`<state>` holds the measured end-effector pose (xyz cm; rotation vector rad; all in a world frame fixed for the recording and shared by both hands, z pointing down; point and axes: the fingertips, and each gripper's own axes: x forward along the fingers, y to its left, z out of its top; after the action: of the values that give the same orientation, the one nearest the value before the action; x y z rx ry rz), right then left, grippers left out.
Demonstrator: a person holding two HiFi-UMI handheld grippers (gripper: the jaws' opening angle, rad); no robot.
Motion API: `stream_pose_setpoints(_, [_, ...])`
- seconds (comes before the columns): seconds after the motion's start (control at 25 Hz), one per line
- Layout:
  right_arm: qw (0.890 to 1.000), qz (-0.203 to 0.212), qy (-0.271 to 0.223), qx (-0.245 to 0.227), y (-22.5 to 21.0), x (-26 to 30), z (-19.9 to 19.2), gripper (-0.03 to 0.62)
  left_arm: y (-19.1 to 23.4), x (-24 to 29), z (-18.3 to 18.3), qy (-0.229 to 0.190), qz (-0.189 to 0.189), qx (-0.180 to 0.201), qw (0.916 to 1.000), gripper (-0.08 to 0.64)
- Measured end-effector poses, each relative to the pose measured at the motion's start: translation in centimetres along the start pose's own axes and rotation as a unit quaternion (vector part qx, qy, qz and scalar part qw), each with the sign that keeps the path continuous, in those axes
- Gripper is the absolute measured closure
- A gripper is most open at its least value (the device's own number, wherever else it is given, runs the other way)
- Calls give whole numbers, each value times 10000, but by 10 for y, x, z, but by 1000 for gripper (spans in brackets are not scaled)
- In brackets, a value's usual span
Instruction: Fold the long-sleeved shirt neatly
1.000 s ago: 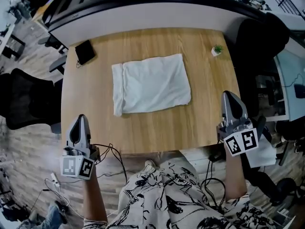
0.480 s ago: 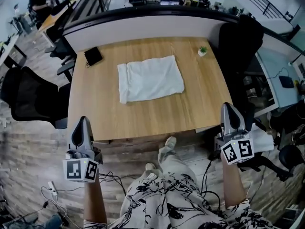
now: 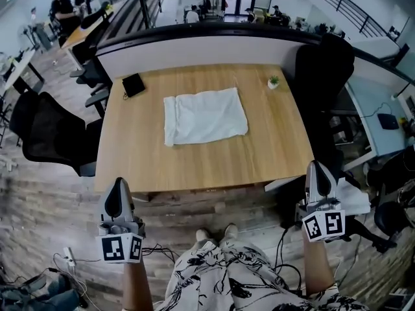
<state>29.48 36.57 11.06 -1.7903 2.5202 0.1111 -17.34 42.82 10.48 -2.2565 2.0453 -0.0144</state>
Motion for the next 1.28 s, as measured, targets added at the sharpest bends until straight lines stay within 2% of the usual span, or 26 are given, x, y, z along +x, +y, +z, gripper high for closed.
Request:
stream_pose_setpoints(0.32, [9997, 240, 59, -85, -11, -3, -16, 586, -17, -16, -17, 157, 226, 17, 9996, 560])
stream_pose_setpoints(0.68, [9996, 273, 93, -62, -18, -2, -33, 586, -17, -24, -43, 427, 513, 7, 9978, 560])
stream_pose_setpoints(1.28, [9990, 398, 190, 2, -5, 13, -38, 587, -23, -3, -47, 505, 333, 100, 9981, 560])
